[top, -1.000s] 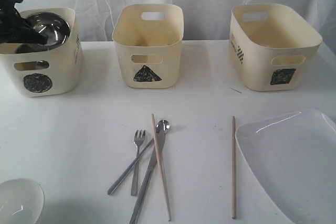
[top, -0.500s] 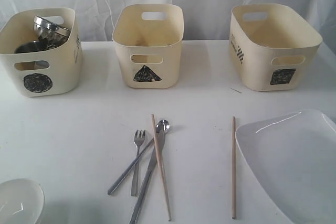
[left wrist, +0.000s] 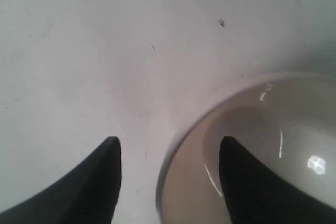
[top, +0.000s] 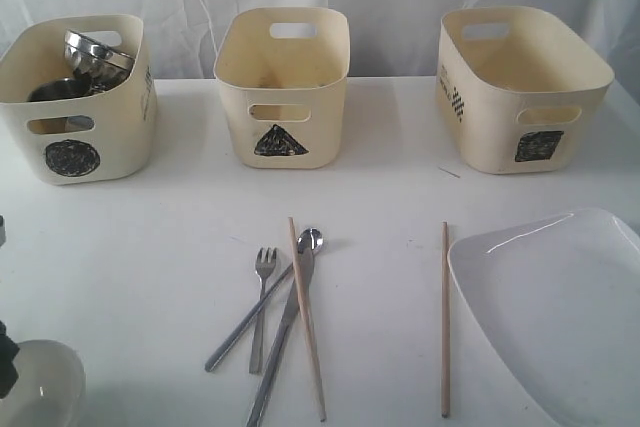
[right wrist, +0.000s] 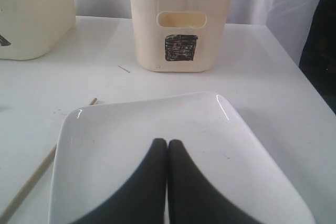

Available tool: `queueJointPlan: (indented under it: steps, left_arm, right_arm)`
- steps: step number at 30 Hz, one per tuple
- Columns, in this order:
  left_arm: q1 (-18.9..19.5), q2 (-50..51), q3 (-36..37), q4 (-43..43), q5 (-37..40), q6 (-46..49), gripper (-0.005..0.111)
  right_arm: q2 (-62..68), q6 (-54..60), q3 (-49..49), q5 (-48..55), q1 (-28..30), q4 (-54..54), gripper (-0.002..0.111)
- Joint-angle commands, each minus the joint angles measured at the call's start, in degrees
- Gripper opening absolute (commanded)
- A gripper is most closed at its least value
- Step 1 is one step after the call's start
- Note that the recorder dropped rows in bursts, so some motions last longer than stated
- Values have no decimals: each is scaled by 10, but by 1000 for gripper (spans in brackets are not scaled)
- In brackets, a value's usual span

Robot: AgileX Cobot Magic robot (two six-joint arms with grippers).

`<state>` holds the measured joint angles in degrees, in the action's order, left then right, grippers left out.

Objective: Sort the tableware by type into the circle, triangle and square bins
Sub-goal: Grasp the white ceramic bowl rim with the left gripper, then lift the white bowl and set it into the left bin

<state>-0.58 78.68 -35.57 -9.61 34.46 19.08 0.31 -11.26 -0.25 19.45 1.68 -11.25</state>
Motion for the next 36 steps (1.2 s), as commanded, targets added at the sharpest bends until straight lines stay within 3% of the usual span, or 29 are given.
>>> queueJointPlan:
  steps: [1,9,13,16,18,21,24,27,32,36]
  left_arm:
    - [-1,-3,26,-10,-16,28,50]
    - [-1,-4,15,-10,-25,19,0]
    - [-1,-22,-44,-6,-6,13,0]
    - [-1,-48,-130,4,-31,13,0]
    - [-1,-62,-192,6,-95,13,0]
    - [-1,-72,-252,-12,-290,10,0]
    - [-1,-70,-270,-47,-523,-32,0]
    - [-1,-49,-271,-50,-678,-81,0]
    - [-1,52,-279,-15,-802,-101,0]
    - [-1,184,-325,-5,-792,-100,0]
  right_arm:
    - [-3,0,3,-2,6,-4,0]
    - [-3,0,3,-2,6,-4,0]
    - [-3,0,3,-2,6,-4,0]
    - [-3,0,3,-2,6,-4,0]
    - [-3,0,3,-2,6,-4,0]
    - [-3,0,3,-2,6,-4,0]
    - [-3,0,3,-2,6,-4,0]
    - [-3,0,3,-2,6,-4,0]
    - [-3,0,3,-2,6,-4,0]
    - [-3,0,3,-2,6,-4,0]
